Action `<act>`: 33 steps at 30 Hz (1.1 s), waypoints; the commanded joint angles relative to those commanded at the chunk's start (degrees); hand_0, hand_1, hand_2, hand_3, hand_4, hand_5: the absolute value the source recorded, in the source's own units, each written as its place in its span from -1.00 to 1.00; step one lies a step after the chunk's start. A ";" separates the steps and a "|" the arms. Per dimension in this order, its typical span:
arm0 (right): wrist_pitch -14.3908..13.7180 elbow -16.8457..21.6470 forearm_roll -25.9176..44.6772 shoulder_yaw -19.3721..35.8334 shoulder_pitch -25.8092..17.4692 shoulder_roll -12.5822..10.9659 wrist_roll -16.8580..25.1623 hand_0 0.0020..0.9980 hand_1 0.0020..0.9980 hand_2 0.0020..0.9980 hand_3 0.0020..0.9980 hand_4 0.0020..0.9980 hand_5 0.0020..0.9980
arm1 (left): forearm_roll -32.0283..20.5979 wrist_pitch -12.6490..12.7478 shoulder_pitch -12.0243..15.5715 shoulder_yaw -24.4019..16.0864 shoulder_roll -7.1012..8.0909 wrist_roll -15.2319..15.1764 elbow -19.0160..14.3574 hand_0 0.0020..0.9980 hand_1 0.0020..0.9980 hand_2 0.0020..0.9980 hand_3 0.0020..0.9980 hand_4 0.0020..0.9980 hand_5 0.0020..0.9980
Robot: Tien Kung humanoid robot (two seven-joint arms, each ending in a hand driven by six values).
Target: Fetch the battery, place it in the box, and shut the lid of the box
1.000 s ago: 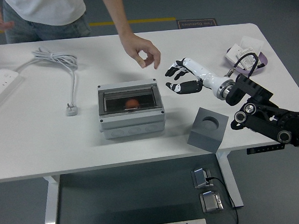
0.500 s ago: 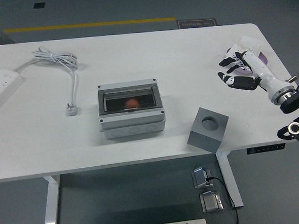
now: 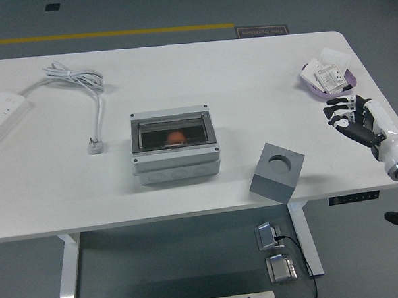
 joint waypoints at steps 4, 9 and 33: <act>4.85 1.05 1.73 3.24 -1.97 -0.29 -4.92 -0.36 -0.14 0.09 0.11 0.45 -0.16 | -0.53 0.01 -0.14 0.36 0.04 -0.15 0.01 0.46 0.49 0.46 0.49 0.27 -0.17; 10.29 1.28 4.72 4.19 -2.37 -0.26 -9.85 -0.18 0.03 0.22 0.18 0.50 0.04 | -0.55 -0.01 -0.30 0.29 -0.16 -0.11 0.04 0.46 0.50 0.46 0.49 0.27 -0.17; 12.46 1.10 10.35 1.64 -0.75 1.36 -6.15 0.26 0.28 0.42 0.37 0.58 0.33 | -0.37 -0.07 -0.66 0.11 -0.39 -0.08 -0.03 0.46 0.49 0.46 0.49 0.28 -0.14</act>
